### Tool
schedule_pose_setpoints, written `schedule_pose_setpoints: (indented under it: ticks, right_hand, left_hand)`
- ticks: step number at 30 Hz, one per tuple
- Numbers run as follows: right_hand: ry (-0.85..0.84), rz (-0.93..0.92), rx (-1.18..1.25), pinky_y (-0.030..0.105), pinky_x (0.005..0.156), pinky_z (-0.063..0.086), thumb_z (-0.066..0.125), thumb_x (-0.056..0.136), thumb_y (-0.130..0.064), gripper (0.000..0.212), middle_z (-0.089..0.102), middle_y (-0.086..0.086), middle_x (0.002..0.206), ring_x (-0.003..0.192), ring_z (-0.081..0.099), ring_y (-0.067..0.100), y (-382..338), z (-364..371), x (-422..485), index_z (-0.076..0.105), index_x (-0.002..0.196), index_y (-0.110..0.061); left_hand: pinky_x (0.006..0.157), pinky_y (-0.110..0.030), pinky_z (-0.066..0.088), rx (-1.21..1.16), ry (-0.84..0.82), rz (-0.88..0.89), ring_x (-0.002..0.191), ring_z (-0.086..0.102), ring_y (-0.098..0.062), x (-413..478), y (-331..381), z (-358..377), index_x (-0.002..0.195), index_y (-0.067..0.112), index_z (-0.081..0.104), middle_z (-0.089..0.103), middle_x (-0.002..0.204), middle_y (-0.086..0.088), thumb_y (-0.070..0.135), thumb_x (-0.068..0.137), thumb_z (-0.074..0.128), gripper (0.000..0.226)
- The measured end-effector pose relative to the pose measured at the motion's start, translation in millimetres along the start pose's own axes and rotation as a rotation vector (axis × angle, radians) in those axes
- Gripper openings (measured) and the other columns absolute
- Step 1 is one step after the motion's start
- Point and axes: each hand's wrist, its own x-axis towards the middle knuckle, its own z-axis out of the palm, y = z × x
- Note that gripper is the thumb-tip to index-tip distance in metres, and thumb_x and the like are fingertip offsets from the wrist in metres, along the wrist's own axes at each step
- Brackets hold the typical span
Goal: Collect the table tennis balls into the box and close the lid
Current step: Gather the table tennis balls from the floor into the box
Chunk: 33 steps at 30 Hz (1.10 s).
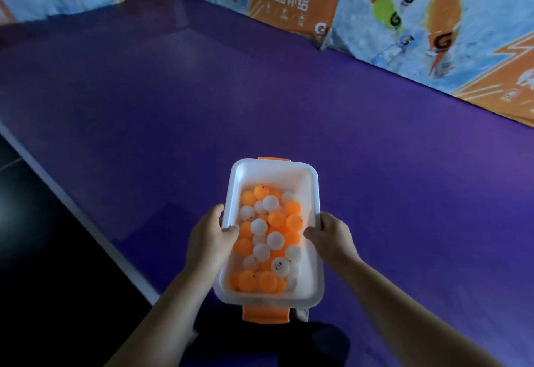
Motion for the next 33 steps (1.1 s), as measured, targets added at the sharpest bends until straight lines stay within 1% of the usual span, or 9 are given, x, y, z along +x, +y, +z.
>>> schedule_pose_setpoints:
  ticks: [4,6,9,12,16,21,25,30,33]
  right_hand:
    - [-0.104,-0.067,-0.038,0.035,0.060,0.050,0.060,0.078,-0.016,0.015,0.067,0.013,0.088,0.069,0.056,0.019,-33,-22,90,0.059,0.087,-0.004]
    - [-0.152,-0.099,-0.068,0.039,0.063,0.054,0.060,0.078,-0.017,0.015,0.067,0.012,0.087,0.070,0.060,0.023,-51,-30,131,0.059,0.087,-0.006]
    - [-0.224,-0.178,-0.143,0.042,0.065,0.055,0.059,0.077,-0.018,0.013,0.067,0.011,0.085,0.073,0.062,0.025,-81,-27,189,0.060,0.086,-0.008]
    - [-0.309,-0.244,-0.202,0.042,0.067,0.055,0.059,0.078,-0.017,0.014,0.067,0.009,0.086,0.080,0.064,0.028,-116,-4,234,0.060,0.089,-0.009]
    - [-0.440,-0.329,-0.242,0.035,0.058,0.051,0.058,0.079,-0.018,0.009,0.065,0.003,0.080,0.070,0.060,0.019,-170,50,277,0.060,0.087,-0.012]
    - [-0.484,-0.403,-0.279,0.039,0.063,0.055,0.059,0.078,-0.022,0.011,0.067,0.003,0.080,0.074,0.064,0.023,-247,128,329,0.060,0.087,-0.015]
    - [-0.493,-0.419,-0.300,0.038,0.062,0.054,0.059,0.079,-0.020,0.008,0.064,0.004,0.079,0.071,0.063,0.022,-320,184,366,0.059,0.085,-0.014]
    - [-0.514,-0.441,-0.305,0.043,0.065,0.057,0.058,0.079,-0.017,0.012,0.066,0.010,0.082,0.077,0.065,0.030,-403,250,411,0.059,0.087,-0.008]
    - [-0.532,-0.455,-0.307,0.038,0.060,0.055,0.058,0.079,-0.017,0.010,0.063,0.006,0.077,0.066,0.061,0.022,-444,286,440,0.058,0.085,-0.010]
  left_hand:
    - [0.067,-0.024,0.045,-0.023,0.070,-0.110,0.091,0.055,-0.012,65,40,16,0.140,0.015,0.041,0.060,0.124,-0.005,0.022,0.088,0.057,0.055]
    - [0.065,-0.023,0.048,-0.070,0.090,-0.157,0.088,0.059,-0.012,92,55,20,0.136,0.017,0.045,0.064,0.111,0.000,0.023,0.088,0.058,0.050]
    - [0.057,-0.016,0.043,-0.094,0.173,-0.166,0.076,0.059,-0.005,130,66,23,0.118,0.018,0.056,0.057,0.082,0.017,0.021,0.087,0.059,0.031]
    - [0.054,-0.015,0.037,-0.080,0.260,-0.246,0.067,0.050,0.003,163,61,17,0.102,0.027,0.054,0.052,0.073,0.020,0.022,0.085,0.060,0.019]
    - [0.059,-0.022,0.038,-0.078,0.395,-0.306,0.069,0.052,-0.004,206,35,-13,0.110,0.017,0.059,0.055,0.076,0.016,0.018,0.086,0.060,0.024]
    - [0.055,-0.017,0.039,-0.092,0.451,-0.312,0.076,0.057,-0.005,285,-5,-68,0.115,0.018,0.055,0.055,0.081,0.015,0.019,0.091,0.056,0.024]
    - [0.056,-0.015,0.039,-0.127,0.449,-0.316,0.072,0.050,0.005,358,-23,-127,0.116,0.016,0.055,0.051,0.079,0.022,0.019,0.091,0.057,0.025]
    - [0.058,-0.015,0.041,-0.127,0.492,-0.329,0.072,0.051,0.006,442,-45,-196,0.116,0.018,0.056,0.051,0.077,0.025,0.022,0.089,0.059,0.028]
    - [0.057,-0.014,0.038,-0.133,0.517,-0.350,0.070,0.048,0.007,488,-59,-224,0.117,0.017,0.055,0.049,0.077,0.025,0.022,0.089,0.059,0.029]
